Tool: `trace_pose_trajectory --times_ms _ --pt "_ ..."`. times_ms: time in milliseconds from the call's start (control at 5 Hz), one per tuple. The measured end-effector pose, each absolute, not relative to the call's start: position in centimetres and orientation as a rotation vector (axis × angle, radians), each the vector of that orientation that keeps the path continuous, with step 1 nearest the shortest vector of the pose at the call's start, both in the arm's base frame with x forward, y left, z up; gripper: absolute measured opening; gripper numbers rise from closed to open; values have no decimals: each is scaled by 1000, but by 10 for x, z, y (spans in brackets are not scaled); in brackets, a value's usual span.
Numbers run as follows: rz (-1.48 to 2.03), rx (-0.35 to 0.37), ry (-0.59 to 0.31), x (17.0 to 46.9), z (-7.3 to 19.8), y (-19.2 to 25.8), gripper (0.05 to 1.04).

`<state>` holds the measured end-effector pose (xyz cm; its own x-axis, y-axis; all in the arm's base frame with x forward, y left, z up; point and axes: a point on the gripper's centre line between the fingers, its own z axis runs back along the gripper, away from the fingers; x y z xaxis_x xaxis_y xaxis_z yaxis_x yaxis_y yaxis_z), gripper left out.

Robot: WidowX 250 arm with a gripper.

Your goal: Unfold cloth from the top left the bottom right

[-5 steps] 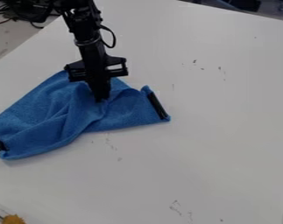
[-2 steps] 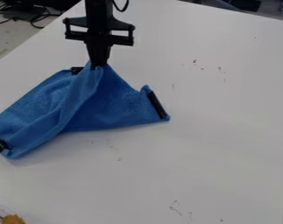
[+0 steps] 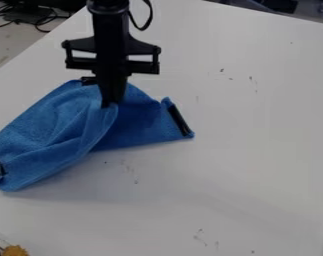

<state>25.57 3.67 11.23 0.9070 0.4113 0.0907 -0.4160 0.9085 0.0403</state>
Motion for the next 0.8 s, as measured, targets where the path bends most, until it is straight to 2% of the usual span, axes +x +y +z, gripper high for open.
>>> trace_pose_trajectory --times_ms 400,600,800 --pt "361 48 -224 215 111 -3 52" --pt "262 103 -262 207 102 -10 52" --pt "159 108 -242 204 96 -6 52"
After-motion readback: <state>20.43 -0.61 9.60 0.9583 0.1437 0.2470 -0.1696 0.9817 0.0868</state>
